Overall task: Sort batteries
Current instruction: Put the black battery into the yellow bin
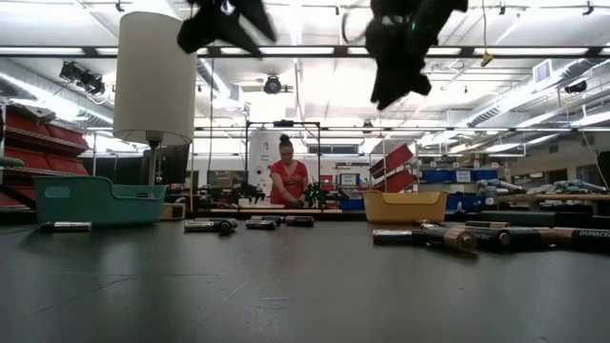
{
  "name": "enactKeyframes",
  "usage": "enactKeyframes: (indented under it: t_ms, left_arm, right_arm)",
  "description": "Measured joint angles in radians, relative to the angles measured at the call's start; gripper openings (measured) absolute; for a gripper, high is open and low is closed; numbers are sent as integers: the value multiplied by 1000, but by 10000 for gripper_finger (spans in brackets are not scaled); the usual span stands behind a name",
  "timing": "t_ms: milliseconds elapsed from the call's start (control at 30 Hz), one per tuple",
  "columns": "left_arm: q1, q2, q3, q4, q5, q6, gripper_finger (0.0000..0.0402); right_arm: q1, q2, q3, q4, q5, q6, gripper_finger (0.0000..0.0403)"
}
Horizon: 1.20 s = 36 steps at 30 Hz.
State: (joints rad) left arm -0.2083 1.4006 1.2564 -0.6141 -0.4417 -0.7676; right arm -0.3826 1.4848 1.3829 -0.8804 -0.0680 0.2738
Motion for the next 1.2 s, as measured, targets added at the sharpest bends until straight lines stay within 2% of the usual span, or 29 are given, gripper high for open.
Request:
enactKeyframes:
  t_ms: [133, 333, 533, 633, 733, 867, 1000, 1100, 1200]
  left_arm:
    - [-49, 0, 0, 79, -4, -13, 156]
    - [-88, 0, 0, 71, -23, -28, 156]
    - [-177, 0, -3, 75, -182, -49, 156]
    - [-193, 0, -35, 137, -238, -62, 156]
    - [-164, 1, -71, 233, -209, -47, 156]
    - [-105, 1, -132, 304, -134, -25, 156]
    - [-60, 1, -164, 298, -125, -74, 156]
    - [-45, 1, -167, 284, -126, -69, 156]
    - [-30, 1, -167, 289, -141, -73, 156]
  right_arm:
    - [179, -36, -74, -36, 49, 147, 119]
    - [392, -84, -253, -28, 82, 427, 104]
    - [563, -131, -385, 7, 187, 635, 123]
    - [615, -154, -461, 112, 216, 725, 143]
    - [670, -158, -550, 256, 286, 741, 167]
    - [759, -159, -637, 383, 528, 706, 184]
    - [812, -159, -766, 511, 718, 747, 184]
    - [818, -158, -879, 642, 771, 818, 184]
    - [828, -158, -959, 804, 782, 786, 189]
